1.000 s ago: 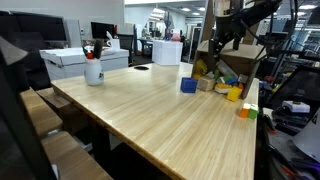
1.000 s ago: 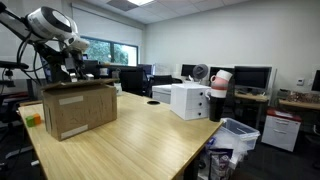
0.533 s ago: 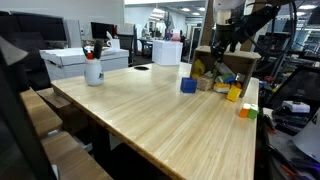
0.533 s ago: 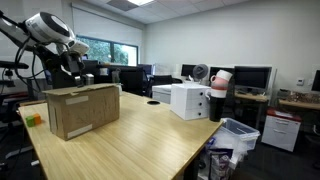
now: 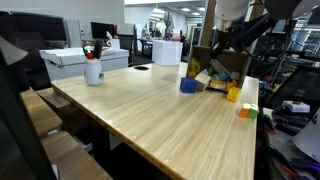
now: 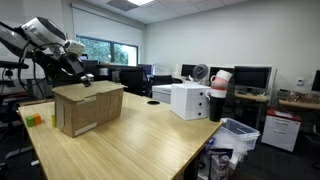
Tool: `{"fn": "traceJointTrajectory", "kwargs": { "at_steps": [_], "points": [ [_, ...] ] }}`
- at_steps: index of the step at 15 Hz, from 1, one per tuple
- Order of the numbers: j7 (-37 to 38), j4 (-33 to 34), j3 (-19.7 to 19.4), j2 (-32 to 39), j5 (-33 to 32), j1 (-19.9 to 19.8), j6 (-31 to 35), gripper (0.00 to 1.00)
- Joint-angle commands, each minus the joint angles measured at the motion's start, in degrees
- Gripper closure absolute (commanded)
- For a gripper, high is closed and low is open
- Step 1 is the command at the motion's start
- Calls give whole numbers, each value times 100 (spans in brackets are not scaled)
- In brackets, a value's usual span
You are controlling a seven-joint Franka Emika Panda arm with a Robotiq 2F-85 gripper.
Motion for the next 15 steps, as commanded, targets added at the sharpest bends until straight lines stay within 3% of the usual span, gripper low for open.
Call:
{"fn": "traceJointTrajectory", "kwargs": {
  "at_steps": [1, 4, 8, 15],
  "points": [
    [1180, -83, 150, 296, -784, 96, -210, 89],
    [2043, -48, 236, 618, -1373, 233, -787, 92],
    [2828, 64, 206, 1058, -1647, 504, -1467, 94],
    [3361, 389, 185, 1627, -1850, 895, -2495, 94]
  ]
}}
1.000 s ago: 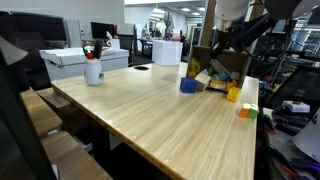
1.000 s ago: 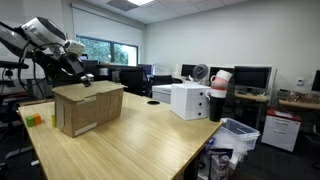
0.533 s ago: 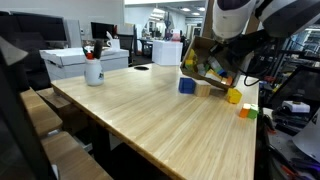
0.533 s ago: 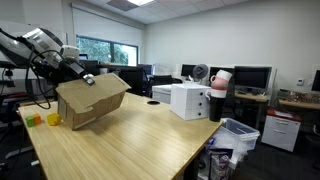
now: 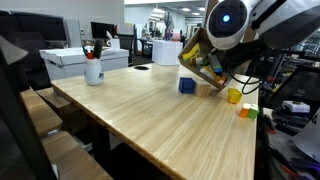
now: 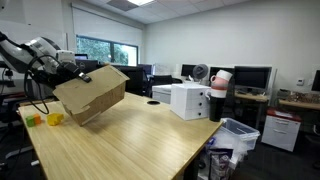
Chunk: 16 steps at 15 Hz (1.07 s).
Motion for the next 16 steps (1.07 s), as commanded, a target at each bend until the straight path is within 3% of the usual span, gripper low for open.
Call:
{"fn": "traceJointTrajectory", "kwargs": {
  "at_steps": [1, 6, 10, 16],
  "points": [
    [521, 246, -25, 436, -269, 176, -469, 94],
    [1003, 583, -55, 1016, -685, 335, -1336, 95],
    [1443, 834, -121, 1275, -556, 348, -1586, 95],
    [2183, 1168, -171, 1795, -970, 438, -2321, 95]
  ]
}}
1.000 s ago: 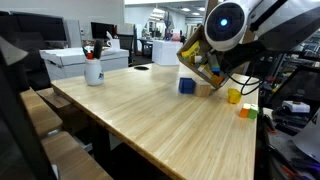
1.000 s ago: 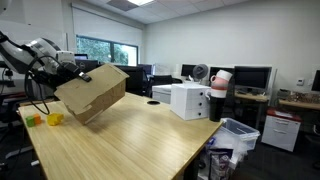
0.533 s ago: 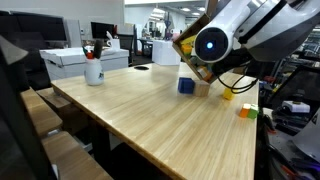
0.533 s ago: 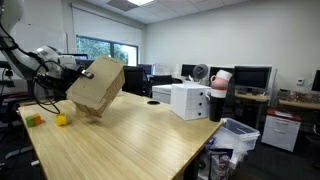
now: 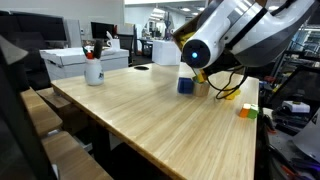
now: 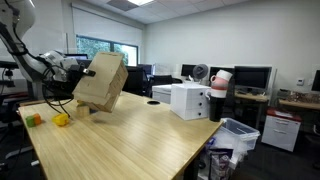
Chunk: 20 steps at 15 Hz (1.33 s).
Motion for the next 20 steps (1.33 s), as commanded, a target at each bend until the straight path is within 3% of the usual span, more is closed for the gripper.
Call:
{"fn": "traceJointTrajectory", "kwargs": {
  "at_steps": [1, 12, 20],
  "points": [
    [455, 253, -70, 385, -412, 154, -630, 95],
    [663, 731, -175, 1126, -1464, 270, -2118, 95],
    [712, 753, -197, 1247, -1881, 246, -2653, 95]
  ]
}}
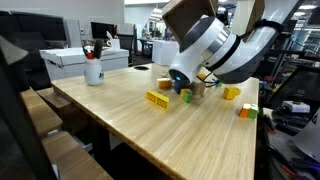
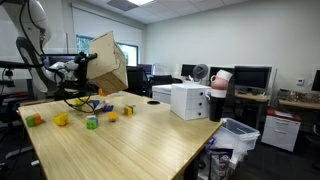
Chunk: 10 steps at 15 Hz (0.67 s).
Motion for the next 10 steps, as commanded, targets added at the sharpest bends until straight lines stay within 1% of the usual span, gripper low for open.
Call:
{"fn": "traceJointTrajectory", "kwargs": {
  "at_steps": [1, 6, 10],
  "points": [
    [131, 14, -50, 71, -243, 32, -343, 95],
    [230, 29, -59, 87, -379, 12, -559, 95],
    [345, 44, -58, 86, -367, -2, -643, 95]
  ]
}}
